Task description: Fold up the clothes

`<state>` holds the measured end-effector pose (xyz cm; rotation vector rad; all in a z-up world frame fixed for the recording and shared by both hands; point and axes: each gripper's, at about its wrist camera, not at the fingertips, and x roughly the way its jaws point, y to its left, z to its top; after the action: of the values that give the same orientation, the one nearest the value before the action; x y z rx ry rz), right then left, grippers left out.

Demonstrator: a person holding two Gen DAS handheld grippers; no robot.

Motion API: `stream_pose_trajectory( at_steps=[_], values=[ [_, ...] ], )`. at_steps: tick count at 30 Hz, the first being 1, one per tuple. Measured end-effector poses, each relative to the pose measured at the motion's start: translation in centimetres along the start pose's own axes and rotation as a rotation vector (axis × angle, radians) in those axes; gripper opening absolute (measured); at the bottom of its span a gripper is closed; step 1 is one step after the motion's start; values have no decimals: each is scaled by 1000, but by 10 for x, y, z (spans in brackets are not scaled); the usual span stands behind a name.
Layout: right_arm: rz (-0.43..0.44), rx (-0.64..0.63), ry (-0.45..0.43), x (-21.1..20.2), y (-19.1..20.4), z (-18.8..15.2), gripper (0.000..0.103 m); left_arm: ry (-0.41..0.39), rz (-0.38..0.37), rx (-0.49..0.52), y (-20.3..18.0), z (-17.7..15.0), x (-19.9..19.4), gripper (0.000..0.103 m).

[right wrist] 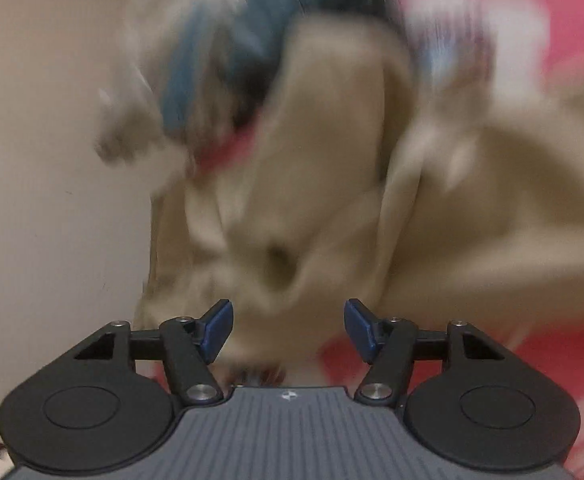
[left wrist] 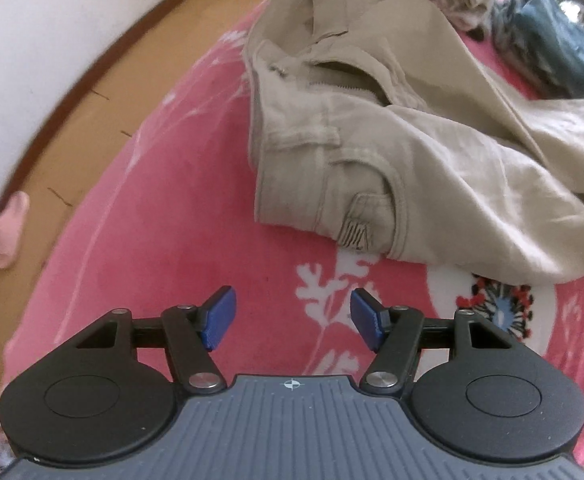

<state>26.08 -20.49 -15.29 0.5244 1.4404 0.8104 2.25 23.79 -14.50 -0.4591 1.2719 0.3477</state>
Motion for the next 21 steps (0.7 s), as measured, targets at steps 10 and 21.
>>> stream_pose_trajectory(
  at_steps=[10,21],
  values=[
    [121,325,-259,64,-23,-65,62,0,-182,95,10,-18,25,64],
    [168,404,-394,87,-4,-105,42,-232,-195,-28,42,-20,23,65]
  ],
)
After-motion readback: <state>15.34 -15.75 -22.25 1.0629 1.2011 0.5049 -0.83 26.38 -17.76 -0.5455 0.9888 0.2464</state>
